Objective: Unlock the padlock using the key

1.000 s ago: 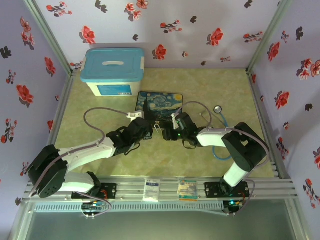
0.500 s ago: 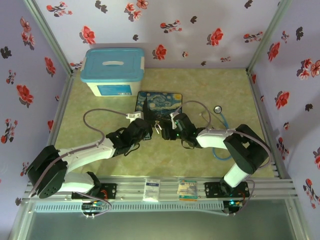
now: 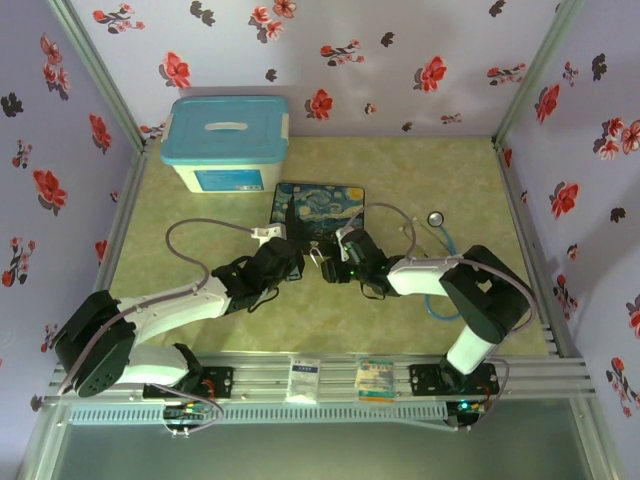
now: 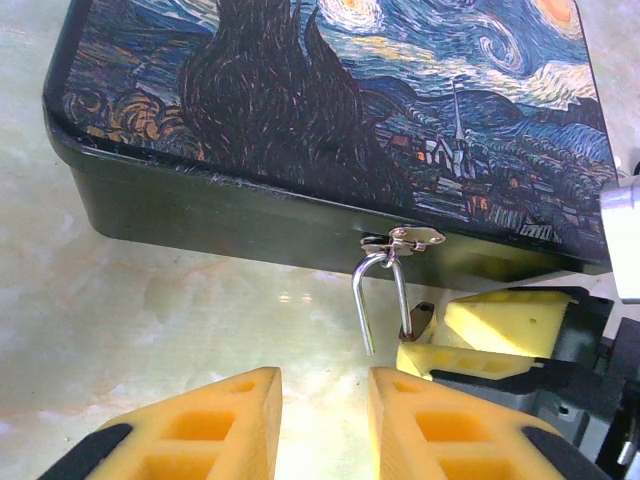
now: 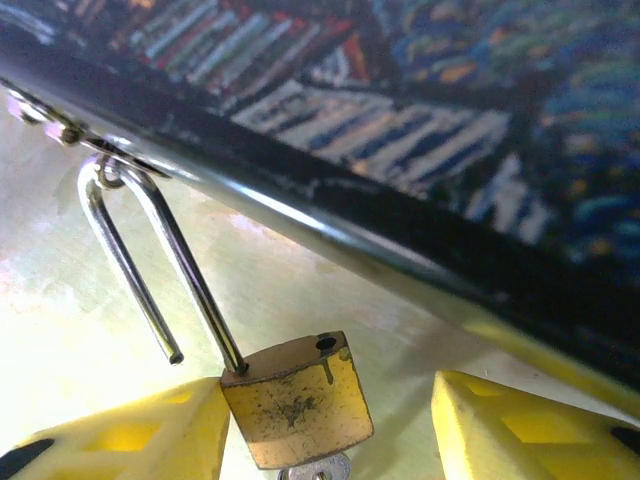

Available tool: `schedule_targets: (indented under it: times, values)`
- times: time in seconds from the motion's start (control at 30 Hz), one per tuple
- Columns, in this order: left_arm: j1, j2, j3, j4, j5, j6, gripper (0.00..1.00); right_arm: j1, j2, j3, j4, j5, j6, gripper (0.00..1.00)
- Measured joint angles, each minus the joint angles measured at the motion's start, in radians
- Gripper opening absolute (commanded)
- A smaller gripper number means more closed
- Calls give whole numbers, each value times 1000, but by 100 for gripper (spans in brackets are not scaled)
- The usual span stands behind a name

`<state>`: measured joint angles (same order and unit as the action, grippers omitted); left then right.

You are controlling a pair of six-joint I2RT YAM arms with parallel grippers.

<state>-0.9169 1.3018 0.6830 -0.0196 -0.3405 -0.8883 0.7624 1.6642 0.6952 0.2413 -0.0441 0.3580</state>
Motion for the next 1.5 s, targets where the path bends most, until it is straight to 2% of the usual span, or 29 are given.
schedule_targets:
  times: [0.5, 1.0, 1.5]
  values:
    - [0, -4, -12, 6, 0, -19, 30, 17, 31, 24, -15, 31, -34, 52]
    - [0, -4, -12, 9, 0, -22, 31, 36, 38, 30, -17, 78, -51, 36]
    - [4, -10, -12, 9, 0, -14, 32, 75, 19, 4, -4, 167, 82, 26]
